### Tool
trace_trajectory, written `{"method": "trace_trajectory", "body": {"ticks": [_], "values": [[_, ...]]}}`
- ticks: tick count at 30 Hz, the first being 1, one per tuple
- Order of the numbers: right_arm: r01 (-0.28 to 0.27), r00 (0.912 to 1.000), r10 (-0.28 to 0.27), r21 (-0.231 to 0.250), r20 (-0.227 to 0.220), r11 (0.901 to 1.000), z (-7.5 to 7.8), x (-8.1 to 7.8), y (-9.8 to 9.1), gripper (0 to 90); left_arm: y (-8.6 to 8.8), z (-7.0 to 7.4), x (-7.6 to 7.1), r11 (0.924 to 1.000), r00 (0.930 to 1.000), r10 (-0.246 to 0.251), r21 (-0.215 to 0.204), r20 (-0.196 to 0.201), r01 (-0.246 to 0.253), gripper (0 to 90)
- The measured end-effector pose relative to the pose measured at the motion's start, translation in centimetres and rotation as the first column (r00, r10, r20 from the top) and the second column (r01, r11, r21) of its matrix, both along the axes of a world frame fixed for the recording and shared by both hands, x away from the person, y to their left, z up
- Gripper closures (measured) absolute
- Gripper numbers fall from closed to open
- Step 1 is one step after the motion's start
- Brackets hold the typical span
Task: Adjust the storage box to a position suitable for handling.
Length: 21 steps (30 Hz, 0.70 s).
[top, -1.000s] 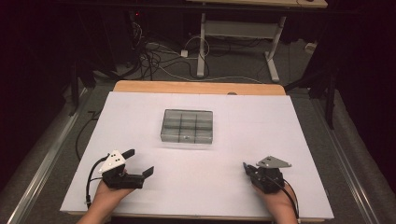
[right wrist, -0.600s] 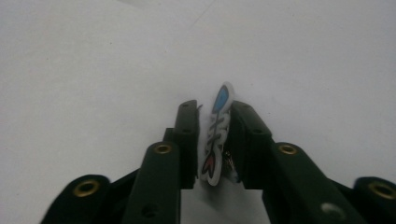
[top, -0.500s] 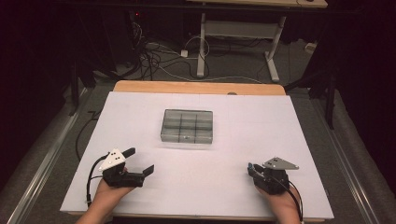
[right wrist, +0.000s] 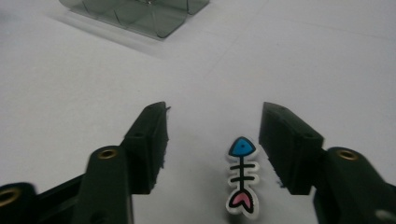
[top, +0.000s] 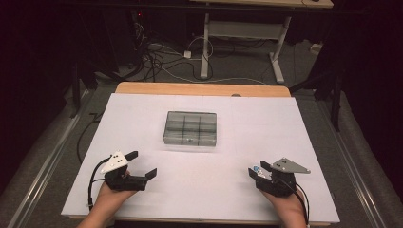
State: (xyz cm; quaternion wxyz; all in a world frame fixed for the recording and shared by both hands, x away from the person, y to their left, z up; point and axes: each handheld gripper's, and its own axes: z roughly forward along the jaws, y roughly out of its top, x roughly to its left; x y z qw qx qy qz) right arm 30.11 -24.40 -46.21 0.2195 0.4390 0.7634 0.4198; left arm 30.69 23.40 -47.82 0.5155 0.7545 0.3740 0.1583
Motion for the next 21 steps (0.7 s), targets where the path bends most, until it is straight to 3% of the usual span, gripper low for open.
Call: {"method": "trace_trajectory", "body": {"ticks": [7, 11, 14, 21], "values": [[-0.012, 0.9999, 0.012, 0.013, 0.001, 0.9998, -0.3, 0.3, 0.8, 14.1, 0.2, 0.1, -0.1, 1.0, 1.0, 0.004, -0.003, 0.003, -0.004, 0.0], [-0.007, 0.9996, 0.007, 0.008, 0.028, 0.9999, -0.6, 0.4, 1.3, 2.8, 0.4, 0.2, -0.2, 0.9999, 0.9999, 0.01, -0.003, 0.001, -0.01, 0.0], [0.017, 0.9992, -0.015, -0.03, 0.038, 0.9994, -0.6, 0.5, 1.8, 0.0, 0.6, 0.2, -0.1, 0.9999, 0.9999, 0.01, -0.01, -0.009, -0.01, 0.0], [0.008, 0.9984, -0.008, -0.013, 0.056, 0.9999, -0.4, 0.6, 2.3, 0.0, 0.8, 0.1, 0.0, 0.9998, 0.9998, 0.014, -0.015, -0.017, -0.015, 0.0]]}}
